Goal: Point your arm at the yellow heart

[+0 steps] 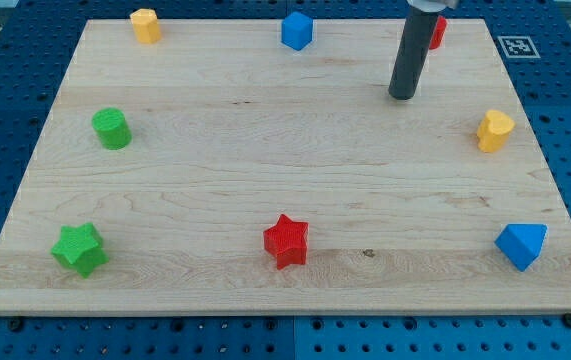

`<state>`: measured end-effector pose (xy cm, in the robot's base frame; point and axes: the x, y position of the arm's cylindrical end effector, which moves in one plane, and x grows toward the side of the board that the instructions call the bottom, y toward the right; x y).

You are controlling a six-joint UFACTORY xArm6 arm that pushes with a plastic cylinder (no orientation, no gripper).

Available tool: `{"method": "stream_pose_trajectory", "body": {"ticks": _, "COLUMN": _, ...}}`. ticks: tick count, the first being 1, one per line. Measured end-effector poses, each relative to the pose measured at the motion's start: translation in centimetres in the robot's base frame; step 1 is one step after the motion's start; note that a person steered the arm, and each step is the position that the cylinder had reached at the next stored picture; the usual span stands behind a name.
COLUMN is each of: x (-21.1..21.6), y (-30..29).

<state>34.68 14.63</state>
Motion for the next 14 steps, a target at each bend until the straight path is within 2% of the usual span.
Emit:
{"method": "stream_pose_trajectory", "body": {"ticks": 5, "x": -2.4, "y": -0.3}}
{"method": "stream_pose_trajectory", "body": {"ticks": 6, "x": -2.4, "y": 3.9}}
{"method": "stream_pose_trajectory", "body": {"ticks": 7, "x": -1.4, "y": 12.1}}
{"method": "stream_pose_trajectory", "body": {"ticks": 8, "x": 3.3, "y": 19.6}}
{"method": "stream_pose_trajectory", "body": {"ticks": 9, "x": 5.4, "y": 19.6}}
{"method": "stream_pose_trajectory", "body": {"ticks": 12, "x": 6.0, "y": 13.3}}
{"method": "stream_pose_trajectory", "body": {"ticks": 14, "x": 7.0, "y": 11.1}}
